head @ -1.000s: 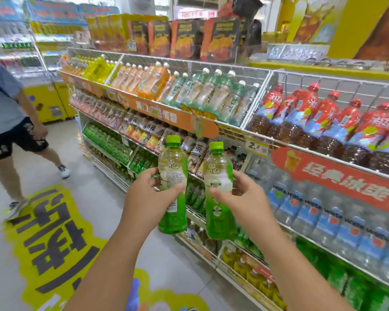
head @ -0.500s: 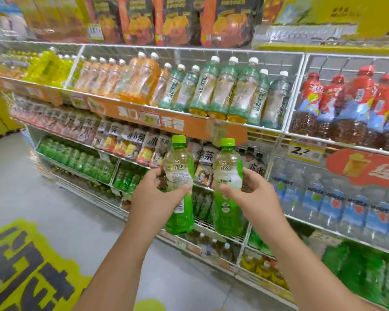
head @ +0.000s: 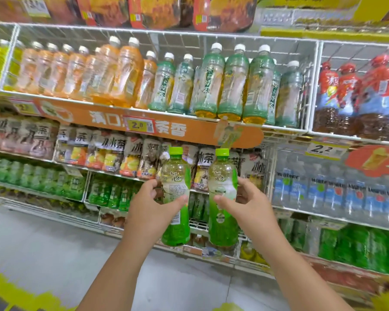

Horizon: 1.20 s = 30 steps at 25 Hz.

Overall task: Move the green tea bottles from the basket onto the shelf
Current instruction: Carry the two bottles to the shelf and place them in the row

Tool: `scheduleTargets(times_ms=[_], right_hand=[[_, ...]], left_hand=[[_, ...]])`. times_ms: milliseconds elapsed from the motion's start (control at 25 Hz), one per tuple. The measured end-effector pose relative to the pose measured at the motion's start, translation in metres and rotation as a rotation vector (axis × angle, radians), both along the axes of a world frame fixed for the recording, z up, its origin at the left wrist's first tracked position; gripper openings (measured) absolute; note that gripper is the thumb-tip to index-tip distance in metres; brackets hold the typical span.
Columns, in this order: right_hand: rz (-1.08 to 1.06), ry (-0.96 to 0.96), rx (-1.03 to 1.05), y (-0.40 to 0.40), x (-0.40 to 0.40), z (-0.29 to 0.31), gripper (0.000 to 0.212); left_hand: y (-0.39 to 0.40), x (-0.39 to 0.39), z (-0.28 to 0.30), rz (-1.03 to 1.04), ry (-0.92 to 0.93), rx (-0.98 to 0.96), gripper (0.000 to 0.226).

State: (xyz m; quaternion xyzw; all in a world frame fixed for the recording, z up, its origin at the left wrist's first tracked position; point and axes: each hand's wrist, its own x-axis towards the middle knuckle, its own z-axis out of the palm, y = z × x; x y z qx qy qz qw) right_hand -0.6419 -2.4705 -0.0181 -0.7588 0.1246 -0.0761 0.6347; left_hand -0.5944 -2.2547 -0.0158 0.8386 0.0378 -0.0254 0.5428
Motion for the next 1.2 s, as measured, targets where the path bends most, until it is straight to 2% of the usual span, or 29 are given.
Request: scheduleTargets(times_ms=[120,240,520,640,800,960,1200], right_hand=[[0.027,0.019,0.036,0.004,0.023,-0.022,0.064],[0.033,0.07,0.084,0.009,0.038,-0.048,0.046],[-0.11,0.196,0.157,0.033,0.059,-0.142,0.051],[-0.176,0.235,0.144,0.048,0.068,-0.2,0.047],[-0.28,0.279,0.162,0.067,0.079,-0.271,0.052],[-0.3,0.292,0.184,0.065,0.103,-0.34,0.052],[-0.31,0.266,0.195,0.036,0.151,-0.438,0.039]], left_hand=[[-0.001,0.02,-0.025,0.024,0.046,-0.018,0.086],[0.001,0.038,-0.054,0.022,0.098,-0.046,0.071],[0.008,0.077,-0.149,-0.067,0.228,-0.157,0.053],[0.016,0.095,-0.202,-0.117,0.274,-0.151,0.053],[0.025,0.117,-0.274,-0.161,0.297,-0.132,0.053],[0.015,0.138,-0.356,-0.145,0.303,-0.13,0.051],[-0.024,0.185,-0.465,-0.178,0.184,-0.067,0.053]])
